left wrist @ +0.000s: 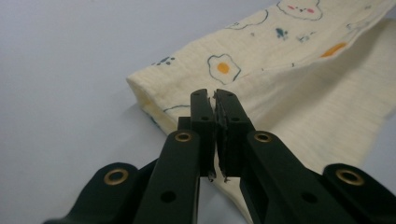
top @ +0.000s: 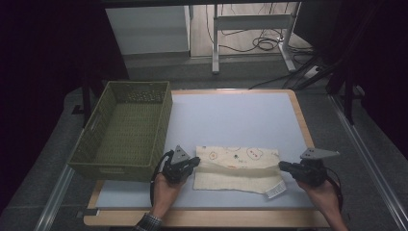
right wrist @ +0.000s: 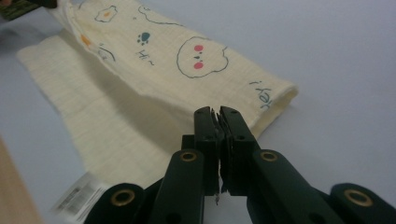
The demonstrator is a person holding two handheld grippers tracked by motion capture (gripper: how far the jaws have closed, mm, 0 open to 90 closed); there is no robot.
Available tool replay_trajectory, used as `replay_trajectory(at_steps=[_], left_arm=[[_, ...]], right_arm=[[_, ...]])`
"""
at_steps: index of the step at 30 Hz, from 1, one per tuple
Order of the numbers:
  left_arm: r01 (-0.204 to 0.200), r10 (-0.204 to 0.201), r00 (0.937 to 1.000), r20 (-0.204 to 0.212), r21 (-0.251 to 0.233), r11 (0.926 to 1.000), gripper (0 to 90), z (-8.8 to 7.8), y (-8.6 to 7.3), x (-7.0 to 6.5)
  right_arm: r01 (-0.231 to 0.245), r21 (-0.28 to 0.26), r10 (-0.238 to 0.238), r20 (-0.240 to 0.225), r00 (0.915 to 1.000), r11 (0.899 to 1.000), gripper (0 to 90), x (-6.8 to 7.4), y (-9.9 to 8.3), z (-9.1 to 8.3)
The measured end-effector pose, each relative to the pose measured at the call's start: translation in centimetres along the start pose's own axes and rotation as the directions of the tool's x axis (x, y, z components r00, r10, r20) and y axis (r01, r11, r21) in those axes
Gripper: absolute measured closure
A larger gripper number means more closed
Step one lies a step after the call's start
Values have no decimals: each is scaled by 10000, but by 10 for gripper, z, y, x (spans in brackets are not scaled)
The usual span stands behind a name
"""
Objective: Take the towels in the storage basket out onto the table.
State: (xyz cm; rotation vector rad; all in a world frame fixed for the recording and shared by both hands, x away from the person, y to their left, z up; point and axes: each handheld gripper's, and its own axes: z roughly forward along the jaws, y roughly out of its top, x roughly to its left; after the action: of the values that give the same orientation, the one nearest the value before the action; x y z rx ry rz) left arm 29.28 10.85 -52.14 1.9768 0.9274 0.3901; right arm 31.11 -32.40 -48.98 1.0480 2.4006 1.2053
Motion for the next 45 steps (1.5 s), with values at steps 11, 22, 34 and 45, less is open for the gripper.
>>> replay_trajectory(at_steps=[11,22,34,45], left_arm=[[-310,293,9979,576,275,9991,862,-15,-25,-18],[265,-283,9954,917,205,9994,497,-34,-28,-13],[367,-351,9989,-302,561,9978,711,15,14,9],[468,-377,9967,-717,1293,9905,494,54,13,38]], right_arm=[[298,394,-289,-234,9993,9988,861,27,-26,-13],[-20,368,27,-180,9998,9993,719,26,-37,-30],[-14,233,0,592,9982,9997,769,-5,5,3],[-703,966,613,941,9937,9928,600,-32,9,52]])
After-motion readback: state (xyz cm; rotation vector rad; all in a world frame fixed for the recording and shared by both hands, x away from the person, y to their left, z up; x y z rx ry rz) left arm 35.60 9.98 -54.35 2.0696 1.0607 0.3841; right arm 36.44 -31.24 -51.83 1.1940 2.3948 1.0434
